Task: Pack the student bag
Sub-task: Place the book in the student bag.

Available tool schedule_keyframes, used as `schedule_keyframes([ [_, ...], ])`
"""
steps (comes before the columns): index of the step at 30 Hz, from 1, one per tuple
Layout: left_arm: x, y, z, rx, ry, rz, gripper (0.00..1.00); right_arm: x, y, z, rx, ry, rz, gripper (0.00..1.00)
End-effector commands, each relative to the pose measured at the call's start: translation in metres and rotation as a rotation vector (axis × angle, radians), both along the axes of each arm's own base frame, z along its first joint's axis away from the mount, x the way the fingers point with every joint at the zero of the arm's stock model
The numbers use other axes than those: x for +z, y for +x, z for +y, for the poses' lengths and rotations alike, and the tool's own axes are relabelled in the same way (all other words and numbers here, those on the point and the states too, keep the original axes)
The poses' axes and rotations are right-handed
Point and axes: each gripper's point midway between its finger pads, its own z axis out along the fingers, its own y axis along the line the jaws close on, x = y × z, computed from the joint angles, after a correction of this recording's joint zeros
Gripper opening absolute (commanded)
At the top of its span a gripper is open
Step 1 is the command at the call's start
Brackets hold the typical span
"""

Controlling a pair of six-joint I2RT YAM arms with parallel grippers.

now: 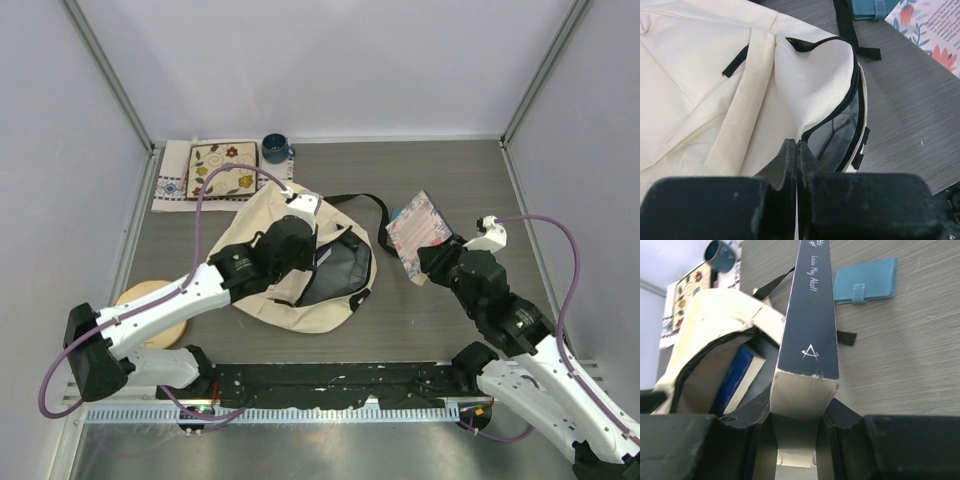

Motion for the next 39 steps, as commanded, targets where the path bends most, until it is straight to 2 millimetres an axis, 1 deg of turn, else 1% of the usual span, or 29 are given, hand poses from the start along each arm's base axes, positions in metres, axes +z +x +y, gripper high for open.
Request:
schedule_keyframes([
  [1,0.032,0.011,-0.001,0.074,-0.135,-0.081,0.00,0.061,-0.016,0.031,0.164,0.163,-0.048,0.01],
  [2,0.035,0.011,-0.001,0.077,-0.152,-0.086,0.00,0.068,-0.020,0.037,0.201,0.177,-0.045,0.01],
  [3,0.037,0.010,-0.001,0.078,-0.162,-0.089,0.00,0.066,-0.021,0.043,0.231,0.178,-0.019,0.01],
  [4,0.037,0.011,-0.001,0.078,-0.170,-0.091,0.00,0.068,-0.029,0.054,0.294,0.212,0.005,0.01],
  [7,0.044,0.010,-0.003,0.080,-0.206,-0.096,0.00,0.066,-0.036,0.070,0.361,0.268,0.050,0.01],
  [8,0.047,0.009,-0.003,0.077,-0.217,-0.099,0.00,0.063,-0.041,0.076,0.400,0.281,0.072,0.01],
  [11,0.053,0.010,-0.002,0.071,-0.213,-0.119,0.00,0.052,-0.045,0.086,0.435,0.310,0.126,0.01],
  [14,0.062,0.012,0.001,0.071,-0.194,-0.139,0.00,0.049,-0.047,0.094,0.463,0.349,0.139,0.01],
  [18,0.065,0.011,0.002,0.069,-0.198,-0.146,0.00,0.044,-0.049,0.104,0.496,0.406,0.159,0.01],
  [21,0.065,0.009,-0.001,0.056,-0.220,-0.142,0.00,0.043,-0.046,0.117,0.525,0.481,0.163,0.01],
  [25,0.068,0.006,-0.007,0.035,-0.269,-0.138,0.00,0.052,-0.037,0.136,0.581,0.618,0.100,0.01],
  [26,0.070,0.006,-0.009,0.027,-0.280,-0.139,0.00,0.051,-0.035,0.139,0.584,0.630,0.102,0.01],
  [27,0.071,0.005,-0.010,0.020,-0.289,-0.140,0.00,0.045,-0.032,0.143,0.586,0.633,0.122,0.01],
  [28,0.075,0.004,-0.012,0.012,-0.302,-0.147,0.00,0.052,-0.029,0.147,0.606,0.657,0.095,0.01],
  [29,0.077,0.003,-0.013,-0.001,-0.310,-0.150,0.00,0.054,-0.028,0.150,0.613,0.672,0.089,0.01],
  [30,0.079,0.002,-0.014,-0.006,-0.315,-0.154,0.00,0.063,-0.025,0.152,0.628,0.701,0.049,0.01],
  [31,0.082,0.002,-0.015,-0.013,-0.324,-0.160,0.00,0.058,-0.023,0.156,0.626,0.720,0.068,0.01],
  [33,0.085,0.000,-0.018,-0.037,-0.332,-0.160,0.00,0.064,-0.018,0.159,0.637,0.743,0.039,0.01],
  [35,0.087,-0.002,-0.021,-0.055,-0.343,-0.161,0.00,0.059,-0.012,0.162,0.627,0.748,0.048,0.01],
  [37,0.089,-0.004,-0.023,-0.069,-0.353,-0.163,0.00,0.060,-0.008,0.164,0.626,0.755,0.042,0.01],
  [39,0.091,-0.004,-0.022,-0.070,-0.359,-0.166,0.00,0.049,-0.002,0.167,0.603,0.750,0.074,0.01],
])
